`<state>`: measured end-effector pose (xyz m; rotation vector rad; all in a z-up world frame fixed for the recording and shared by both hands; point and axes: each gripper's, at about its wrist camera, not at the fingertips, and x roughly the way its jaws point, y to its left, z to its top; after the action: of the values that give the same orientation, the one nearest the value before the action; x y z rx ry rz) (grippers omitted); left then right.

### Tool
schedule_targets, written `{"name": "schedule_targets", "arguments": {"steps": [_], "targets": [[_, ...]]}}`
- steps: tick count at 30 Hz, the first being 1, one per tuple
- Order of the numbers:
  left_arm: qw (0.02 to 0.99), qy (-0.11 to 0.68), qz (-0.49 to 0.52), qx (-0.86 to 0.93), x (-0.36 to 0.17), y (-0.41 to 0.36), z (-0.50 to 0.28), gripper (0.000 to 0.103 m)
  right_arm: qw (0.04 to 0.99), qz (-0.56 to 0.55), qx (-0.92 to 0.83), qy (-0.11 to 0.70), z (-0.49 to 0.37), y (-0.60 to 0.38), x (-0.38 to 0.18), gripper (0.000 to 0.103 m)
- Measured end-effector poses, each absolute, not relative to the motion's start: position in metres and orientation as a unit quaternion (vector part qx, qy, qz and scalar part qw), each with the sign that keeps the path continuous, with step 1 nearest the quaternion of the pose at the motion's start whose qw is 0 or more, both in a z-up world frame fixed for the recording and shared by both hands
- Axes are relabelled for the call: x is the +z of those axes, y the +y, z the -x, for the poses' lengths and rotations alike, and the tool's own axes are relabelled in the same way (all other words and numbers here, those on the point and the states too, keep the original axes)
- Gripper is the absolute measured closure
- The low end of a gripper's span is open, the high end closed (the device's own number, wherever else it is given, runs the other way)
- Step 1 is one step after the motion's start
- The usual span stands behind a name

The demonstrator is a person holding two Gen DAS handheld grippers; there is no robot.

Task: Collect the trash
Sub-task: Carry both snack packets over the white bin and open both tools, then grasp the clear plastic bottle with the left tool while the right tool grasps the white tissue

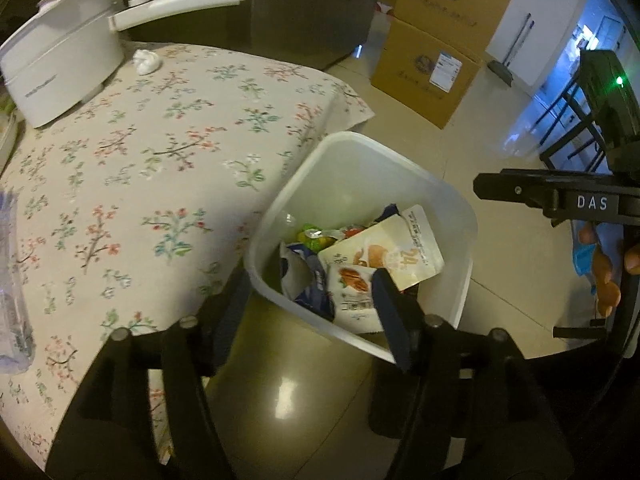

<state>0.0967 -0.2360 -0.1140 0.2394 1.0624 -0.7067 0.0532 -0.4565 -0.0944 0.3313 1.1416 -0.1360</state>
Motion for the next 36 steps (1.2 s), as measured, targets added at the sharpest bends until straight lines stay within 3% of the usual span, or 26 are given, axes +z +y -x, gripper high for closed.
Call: {"name": "schedule_targets", "arguments": {"steps": [9,27,36], "targets": [[0.811,0.493,-0.109,-0.295,-0.105,-0.209,-0.102,0.021,0.833,-0.131,-0.056,0.535,-0.061,-0.436,-0.088,0.032],[0.84,0.504,-0.094,-0.18,-0.085,-0.106,-0.146,0.02,0.85,-0.074,-0.023,0.521,-0.105,-0.366,-0.072,0.023],[0.856,0.506,-0.052,-0.096,-0.078,-0.02,-0.209,0.02,0.872,-0.046,0.023,0.487,-0.191,-0.321,-0.068,0.023]]}}
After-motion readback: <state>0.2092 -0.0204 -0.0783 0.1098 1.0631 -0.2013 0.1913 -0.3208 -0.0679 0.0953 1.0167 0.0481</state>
